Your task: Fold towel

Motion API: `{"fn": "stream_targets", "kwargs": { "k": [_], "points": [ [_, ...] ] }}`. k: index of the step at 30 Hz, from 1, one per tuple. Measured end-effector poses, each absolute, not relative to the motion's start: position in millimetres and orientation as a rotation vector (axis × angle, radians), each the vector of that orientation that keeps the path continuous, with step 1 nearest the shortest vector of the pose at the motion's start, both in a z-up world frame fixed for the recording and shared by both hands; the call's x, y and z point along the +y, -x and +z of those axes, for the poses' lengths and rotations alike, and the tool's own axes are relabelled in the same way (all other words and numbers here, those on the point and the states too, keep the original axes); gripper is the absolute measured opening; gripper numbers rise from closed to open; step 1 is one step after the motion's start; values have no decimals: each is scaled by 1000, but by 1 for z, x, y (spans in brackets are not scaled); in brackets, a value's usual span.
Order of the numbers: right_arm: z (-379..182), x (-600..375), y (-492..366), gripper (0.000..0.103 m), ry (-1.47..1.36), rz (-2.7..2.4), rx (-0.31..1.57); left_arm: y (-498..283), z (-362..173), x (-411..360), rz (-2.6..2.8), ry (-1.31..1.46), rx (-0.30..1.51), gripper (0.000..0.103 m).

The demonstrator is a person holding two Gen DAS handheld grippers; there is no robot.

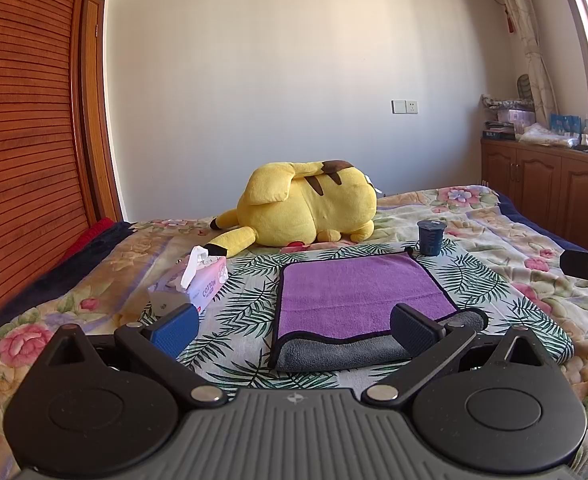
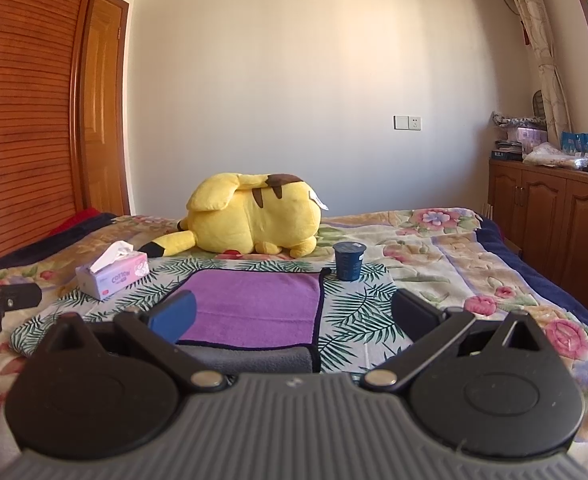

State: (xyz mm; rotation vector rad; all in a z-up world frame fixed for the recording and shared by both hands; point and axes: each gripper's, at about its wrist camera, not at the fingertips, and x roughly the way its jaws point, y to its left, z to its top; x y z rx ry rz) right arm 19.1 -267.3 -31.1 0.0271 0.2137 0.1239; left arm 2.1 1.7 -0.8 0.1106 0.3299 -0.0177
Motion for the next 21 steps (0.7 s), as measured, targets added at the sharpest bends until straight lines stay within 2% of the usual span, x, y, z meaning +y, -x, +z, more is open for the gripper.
{"fn": "stream_targets", "kwargs": {
  "k": [21],
  "points": [
    [-28, -267, -18, 103, -29, 125, 217, -2, -1, 1, -17, -114, 329, 87]
  ]
}}
